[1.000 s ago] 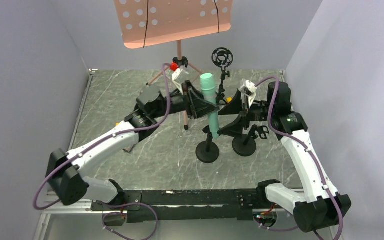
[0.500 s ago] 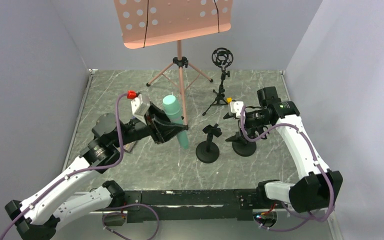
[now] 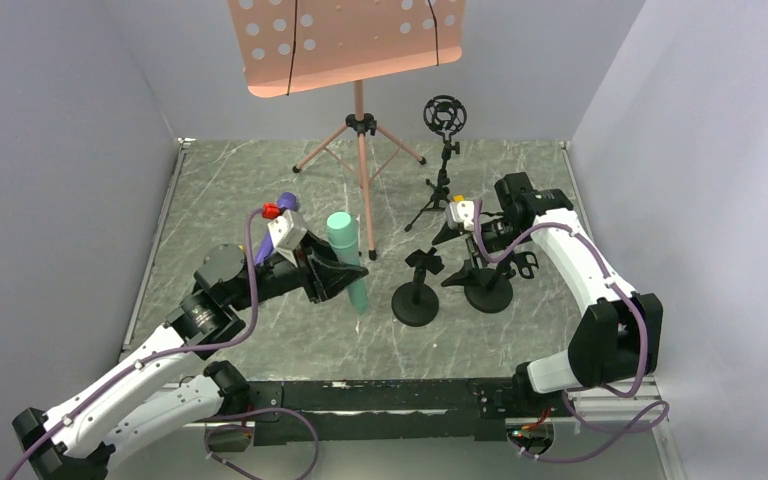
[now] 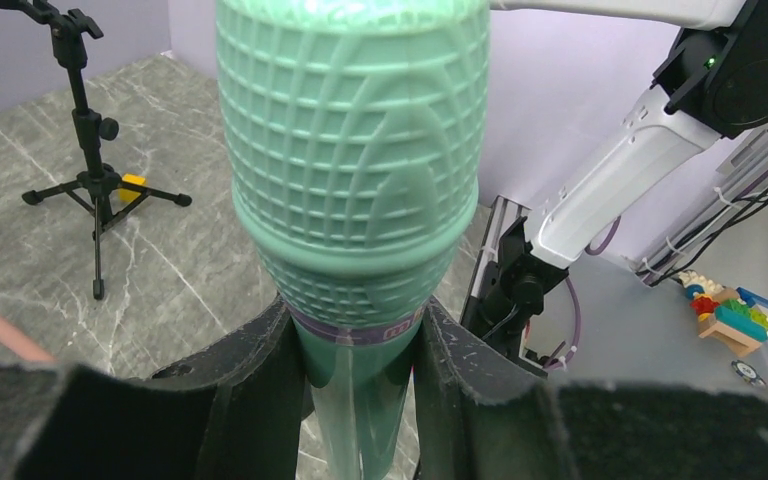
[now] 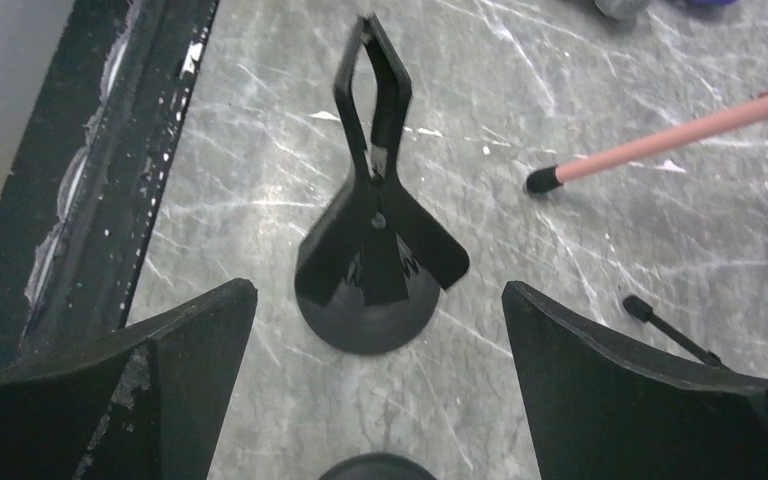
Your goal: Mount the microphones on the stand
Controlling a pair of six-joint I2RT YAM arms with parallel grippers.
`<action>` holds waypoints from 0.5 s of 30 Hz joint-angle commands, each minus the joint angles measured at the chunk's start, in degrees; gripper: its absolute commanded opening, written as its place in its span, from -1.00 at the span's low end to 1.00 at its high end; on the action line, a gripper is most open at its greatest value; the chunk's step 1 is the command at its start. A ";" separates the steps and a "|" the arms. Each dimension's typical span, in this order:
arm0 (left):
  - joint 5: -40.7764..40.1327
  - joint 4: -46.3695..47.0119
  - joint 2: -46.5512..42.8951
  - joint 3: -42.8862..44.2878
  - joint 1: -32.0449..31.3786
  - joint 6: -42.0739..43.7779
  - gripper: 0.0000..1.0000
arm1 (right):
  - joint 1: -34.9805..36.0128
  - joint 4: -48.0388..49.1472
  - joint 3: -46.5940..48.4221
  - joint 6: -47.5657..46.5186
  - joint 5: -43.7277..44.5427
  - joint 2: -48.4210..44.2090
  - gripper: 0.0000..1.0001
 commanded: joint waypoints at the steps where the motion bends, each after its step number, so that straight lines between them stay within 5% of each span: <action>1: 0.32 5.60 1.03 0.65 -0.04 0.03 -1.00 | 2.25 1.77 1.54 0.22 -5.59 0.24 0.99; 15: 1.89 7.85 4.97 2.32 -0.10 -0.40 -1.00 | 2.88 7.54 -1.54 5.85 -5.03 -0.18 0.76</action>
